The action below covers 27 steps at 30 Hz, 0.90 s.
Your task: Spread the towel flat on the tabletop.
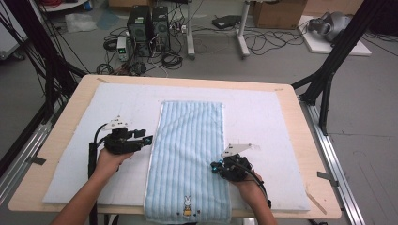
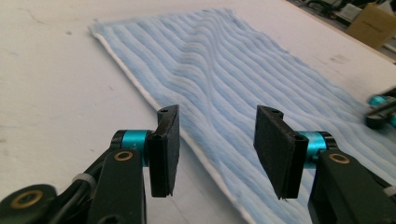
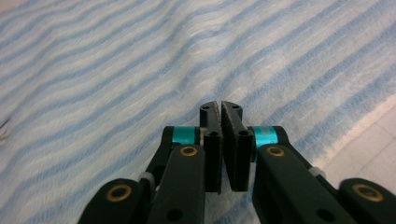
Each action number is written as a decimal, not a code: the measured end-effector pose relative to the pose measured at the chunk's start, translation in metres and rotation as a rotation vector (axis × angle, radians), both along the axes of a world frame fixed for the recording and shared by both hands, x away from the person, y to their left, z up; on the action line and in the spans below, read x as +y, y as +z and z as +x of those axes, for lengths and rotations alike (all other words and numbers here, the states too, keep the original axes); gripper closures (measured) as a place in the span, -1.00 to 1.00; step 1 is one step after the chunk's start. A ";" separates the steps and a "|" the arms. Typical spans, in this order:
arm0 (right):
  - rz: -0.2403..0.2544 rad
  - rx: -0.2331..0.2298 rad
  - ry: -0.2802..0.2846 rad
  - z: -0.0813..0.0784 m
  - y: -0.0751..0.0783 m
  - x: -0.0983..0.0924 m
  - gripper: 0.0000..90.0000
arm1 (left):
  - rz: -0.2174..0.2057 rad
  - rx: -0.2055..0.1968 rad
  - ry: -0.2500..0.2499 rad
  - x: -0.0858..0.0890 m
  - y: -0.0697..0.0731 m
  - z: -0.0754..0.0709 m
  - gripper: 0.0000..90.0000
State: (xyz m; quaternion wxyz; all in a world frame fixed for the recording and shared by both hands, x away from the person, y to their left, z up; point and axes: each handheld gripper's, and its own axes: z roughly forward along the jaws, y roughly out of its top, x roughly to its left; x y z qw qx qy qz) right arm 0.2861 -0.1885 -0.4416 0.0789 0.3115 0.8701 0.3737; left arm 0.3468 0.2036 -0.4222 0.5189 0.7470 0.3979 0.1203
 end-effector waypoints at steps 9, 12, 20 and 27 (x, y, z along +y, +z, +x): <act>0.098 0.001 0.032 0.002 0.005 -0.013 0.48 | 0.028 -0.012 0.053 -0.008 -0.001 0.043 0.11; 0.148 -0.035 -0.019 0.007 0.010 -0.018 0.35 | 0.033 -0.014 0.071 -0.015 0.000 0.064 0.15; 0.163 -0.064 -0.074 0.008 0.013 -0.026 0.26 | 0.114 0.042 0.108 -0.034 -0.009 0.117 0.22; 0.170 -0.074 -0.083 0.007 0.013 -0.027 0.21 | 0.165 0.088 0.185 -0.041 -0.024 0.150 0.15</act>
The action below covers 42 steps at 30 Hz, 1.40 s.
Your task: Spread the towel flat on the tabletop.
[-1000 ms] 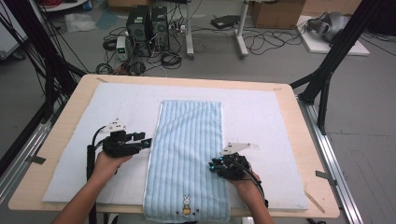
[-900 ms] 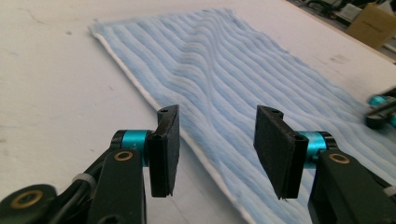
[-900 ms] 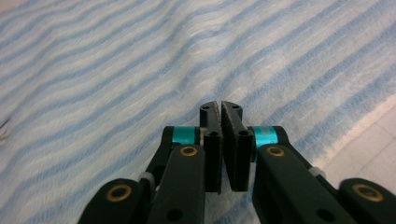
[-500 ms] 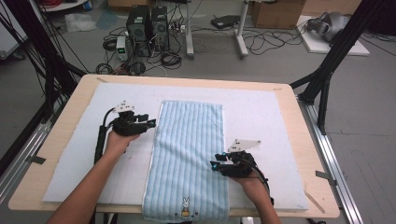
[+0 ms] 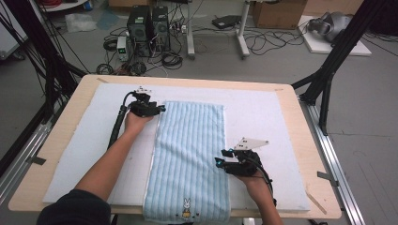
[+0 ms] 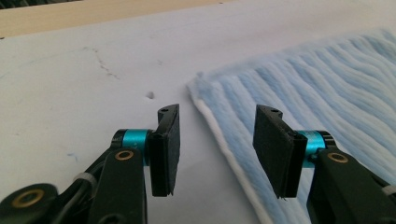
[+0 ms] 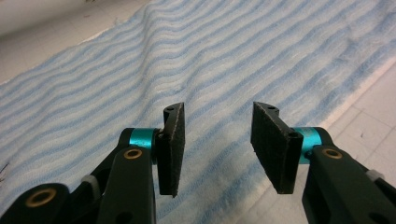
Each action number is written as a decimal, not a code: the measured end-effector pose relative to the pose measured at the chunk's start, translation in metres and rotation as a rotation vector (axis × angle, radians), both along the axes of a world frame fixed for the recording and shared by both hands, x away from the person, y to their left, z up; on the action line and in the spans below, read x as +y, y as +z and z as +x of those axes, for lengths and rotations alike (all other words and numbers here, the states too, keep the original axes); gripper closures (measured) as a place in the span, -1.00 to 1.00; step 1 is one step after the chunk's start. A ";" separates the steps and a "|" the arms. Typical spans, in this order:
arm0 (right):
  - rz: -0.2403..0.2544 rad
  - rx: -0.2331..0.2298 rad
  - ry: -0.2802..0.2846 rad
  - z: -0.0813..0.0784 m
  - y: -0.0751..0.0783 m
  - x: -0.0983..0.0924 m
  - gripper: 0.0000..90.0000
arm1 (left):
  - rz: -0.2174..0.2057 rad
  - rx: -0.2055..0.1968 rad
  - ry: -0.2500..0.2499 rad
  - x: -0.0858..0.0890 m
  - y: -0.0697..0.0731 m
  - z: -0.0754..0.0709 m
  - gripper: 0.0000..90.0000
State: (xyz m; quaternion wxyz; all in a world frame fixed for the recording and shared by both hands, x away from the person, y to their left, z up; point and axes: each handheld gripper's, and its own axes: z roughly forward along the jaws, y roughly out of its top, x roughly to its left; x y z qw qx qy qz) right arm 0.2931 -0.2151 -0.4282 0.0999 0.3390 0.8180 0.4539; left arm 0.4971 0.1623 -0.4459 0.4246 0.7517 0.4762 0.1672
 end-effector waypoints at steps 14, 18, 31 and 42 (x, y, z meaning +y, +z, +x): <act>-0.011 0.007 -0.019 0.001 -0.003 -0.003 0.17 | 0.096 -0.039 0.005 -0.008 -0.004 0.005 0.96; -0.005 -0.008 -0.067 0.005 -0.003 -0.005 0.14 | 0.035 -0.024 0.033 -0.003 -0.002 0.005 0.27; -0.061 -0.009 -0.333 0.119 -0.004 -0.006 0.33 | -0.046 -0.020 -0.012 0.010 0.014 -0.016 0.07; -0.185 0.023 -0.411 0.174 -0.018 0.024 0.78 | -0.100 -0.054 -0.019 0.024 0.010 -0.029 0.03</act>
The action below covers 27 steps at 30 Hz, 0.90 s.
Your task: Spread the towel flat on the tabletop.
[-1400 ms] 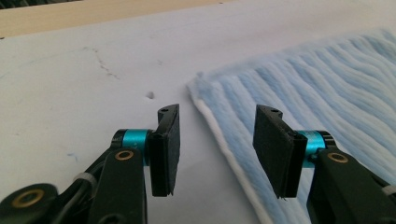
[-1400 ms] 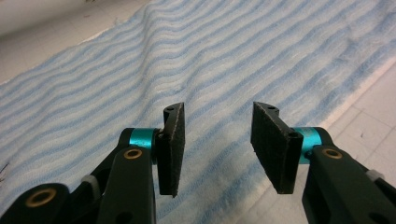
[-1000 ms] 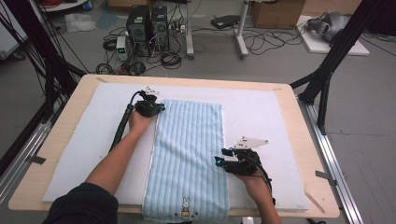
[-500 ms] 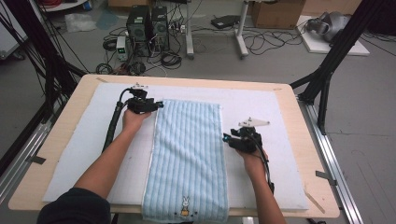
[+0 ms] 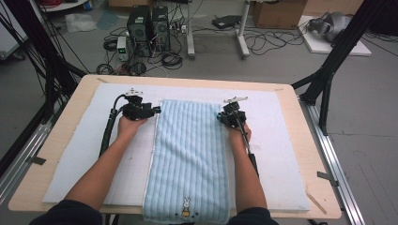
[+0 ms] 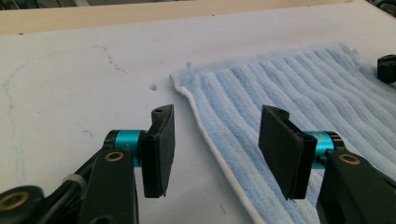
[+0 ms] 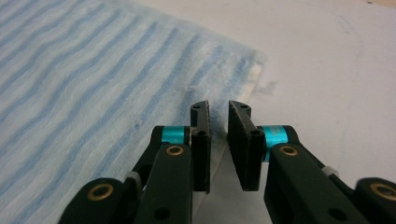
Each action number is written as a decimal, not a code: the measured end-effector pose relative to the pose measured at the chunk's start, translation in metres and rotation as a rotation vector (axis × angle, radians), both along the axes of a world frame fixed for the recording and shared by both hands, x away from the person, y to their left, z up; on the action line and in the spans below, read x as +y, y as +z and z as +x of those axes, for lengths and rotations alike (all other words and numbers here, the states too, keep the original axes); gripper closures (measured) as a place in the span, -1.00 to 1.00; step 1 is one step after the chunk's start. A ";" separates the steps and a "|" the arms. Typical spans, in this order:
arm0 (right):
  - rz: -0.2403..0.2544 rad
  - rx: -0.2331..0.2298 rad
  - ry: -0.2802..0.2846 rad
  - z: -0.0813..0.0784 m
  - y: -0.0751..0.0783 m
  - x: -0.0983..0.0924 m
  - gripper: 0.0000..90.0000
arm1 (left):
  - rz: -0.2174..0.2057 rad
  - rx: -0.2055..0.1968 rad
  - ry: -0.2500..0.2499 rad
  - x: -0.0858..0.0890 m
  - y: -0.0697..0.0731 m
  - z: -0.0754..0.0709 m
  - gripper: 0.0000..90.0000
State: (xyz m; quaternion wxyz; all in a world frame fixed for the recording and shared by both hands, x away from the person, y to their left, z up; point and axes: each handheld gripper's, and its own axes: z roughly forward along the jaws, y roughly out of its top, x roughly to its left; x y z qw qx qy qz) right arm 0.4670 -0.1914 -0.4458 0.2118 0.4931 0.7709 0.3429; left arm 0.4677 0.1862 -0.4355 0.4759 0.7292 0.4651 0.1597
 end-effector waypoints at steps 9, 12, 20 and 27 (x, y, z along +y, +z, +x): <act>0.024 -0.056 -0.018 -0.009 0.013 -0.007 0.50 | -0.031 -0.012 -0.014 0.008 -0.004 -0.009 -0.02; 0.057 -0.079 0.036 -0.023 0.023 -0.017 0.37 | -0.020 -0.060 -0.044 0.007 -0.004 -0.017 -0.11; 0.137 -0.099 0.083 -0.073 0.030 -0.059 -0.39 | -0.029 -0.132 -0.096 0.006 0.001 -0.040 -0.60; 0.152 -0.162 0.128 -0.103 0.038 -0.074 -0.74 | -0.083 -0.199 -0.164 0.014 0.010 -0.063 -0.60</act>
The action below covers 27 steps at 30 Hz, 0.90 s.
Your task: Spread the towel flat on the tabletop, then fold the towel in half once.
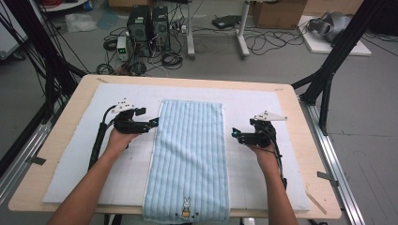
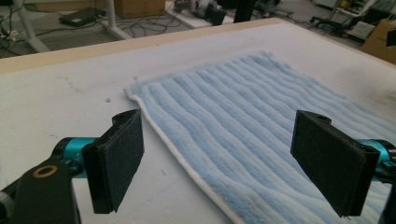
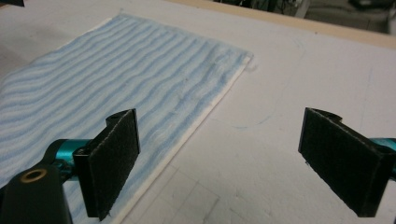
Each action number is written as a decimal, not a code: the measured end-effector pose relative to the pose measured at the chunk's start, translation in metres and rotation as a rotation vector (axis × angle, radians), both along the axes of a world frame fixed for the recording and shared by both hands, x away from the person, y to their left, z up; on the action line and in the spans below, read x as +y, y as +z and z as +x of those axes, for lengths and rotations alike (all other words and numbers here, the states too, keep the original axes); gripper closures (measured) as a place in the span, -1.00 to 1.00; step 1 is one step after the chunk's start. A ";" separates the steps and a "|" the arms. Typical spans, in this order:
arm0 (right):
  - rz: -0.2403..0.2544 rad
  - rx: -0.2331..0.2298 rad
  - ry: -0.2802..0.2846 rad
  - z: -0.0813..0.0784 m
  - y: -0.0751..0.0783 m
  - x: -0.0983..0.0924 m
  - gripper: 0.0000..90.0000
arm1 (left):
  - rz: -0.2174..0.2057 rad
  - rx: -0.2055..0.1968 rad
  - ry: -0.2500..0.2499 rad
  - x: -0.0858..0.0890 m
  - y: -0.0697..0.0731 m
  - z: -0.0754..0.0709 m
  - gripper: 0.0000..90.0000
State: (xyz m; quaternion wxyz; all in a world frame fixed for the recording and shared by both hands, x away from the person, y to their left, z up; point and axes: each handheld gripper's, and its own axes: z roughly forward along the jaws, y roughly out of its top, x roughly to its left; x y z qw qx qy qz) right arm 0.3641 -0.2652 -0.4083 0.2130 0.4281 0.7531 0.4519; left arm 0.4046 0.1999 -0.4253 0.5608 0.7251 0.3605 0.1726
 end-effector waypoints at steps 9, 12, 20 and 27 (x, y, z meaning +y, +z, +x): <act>-0.003 -0.044 0.026 -0.019 -0.006 0.002 -0.75 | -0.030 -0.011 -0.007 0.005 0.001 -0.014 -0.60; 0.001 -0.048 0.017 -0.019 -0.005 0.001 -0.75 | -0.024 0.004 0.004 0.007 -0.001 -0.015 -0.60; 0.008 -0.041 0.014 -0.022 -0.004 0.000 -0.76 | -0.012 0.021 0.039 0.009 0.000 -0.015 -0.60; 0.010 -0.048 0.013 -0.025 -0.002 -0.002 -0.76 | -0.025 0.035 0.053 0.008 0.001 -0.010 -0.60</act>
